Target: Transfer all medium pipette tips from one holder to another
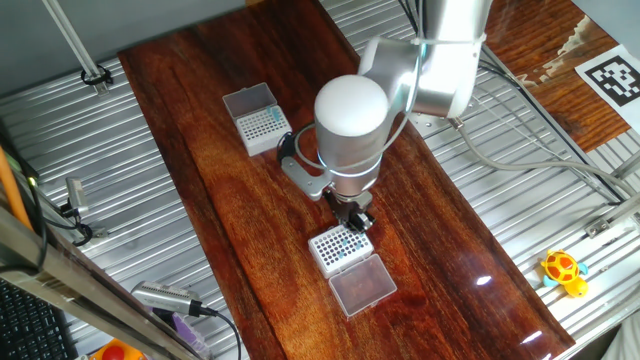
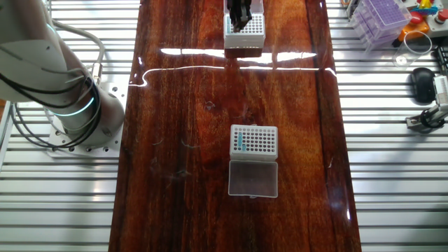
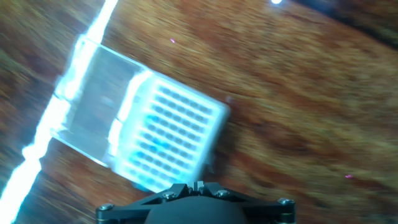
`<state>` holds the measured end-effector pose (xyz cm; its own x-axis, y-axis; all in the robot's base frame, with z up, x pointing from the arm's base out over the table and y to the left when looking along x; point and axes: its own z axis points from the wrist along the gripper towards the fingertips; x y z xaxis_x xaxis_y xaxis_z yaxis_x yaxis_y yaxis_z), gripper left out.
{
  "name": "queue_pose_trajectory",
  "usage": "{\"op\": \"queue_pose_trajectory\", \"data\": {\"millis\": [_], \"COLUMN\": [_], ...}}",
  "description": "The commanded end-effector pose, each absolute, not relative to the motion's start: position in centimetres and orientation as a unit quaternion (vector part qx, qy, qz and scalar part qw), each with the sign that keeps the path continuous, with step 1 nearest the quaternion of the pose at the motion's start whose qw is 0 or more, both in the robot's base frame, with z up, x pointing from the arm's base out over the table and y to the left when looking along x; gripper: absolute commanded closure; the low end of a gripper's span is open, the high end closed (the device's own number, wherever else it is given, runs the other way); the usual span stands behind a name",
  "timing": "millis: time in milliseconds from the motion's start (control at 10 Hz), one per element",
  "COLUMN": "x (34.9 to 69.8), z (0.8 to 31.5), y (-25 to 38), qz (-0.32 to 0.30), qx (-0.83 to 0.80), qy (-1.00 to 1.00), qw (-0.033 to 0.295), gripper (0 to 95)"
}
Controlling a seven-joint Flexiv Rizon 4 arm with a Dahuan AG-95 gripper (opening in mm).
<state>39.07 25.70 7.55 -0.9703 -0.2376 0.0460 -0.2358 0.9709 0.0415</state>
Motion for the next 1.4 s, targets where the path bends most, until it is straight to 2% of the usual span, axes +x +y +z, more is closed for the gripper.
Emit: {"op": "queue_pose_trajectory", "data": {"millis": [100, 500, 800, 1400], "x": [39.2, 39.2, 39.0, 38.9], "z": [7.6, 8.2, 10.6, 12.8], "y": [25.4, 24.8, 24.3, 22.6], "qz": [-0.018, -0.02, -0.024, -0.031], "qx": [0.124, 0.127, 0.131, 0.144], "qy": [-0.992, -0.991, -0.991, -0.989], "qw": [0.026, 0.026, 0.029, 0.035], "gripper": [95.0, 95.0, 95.0, 95.0]}}
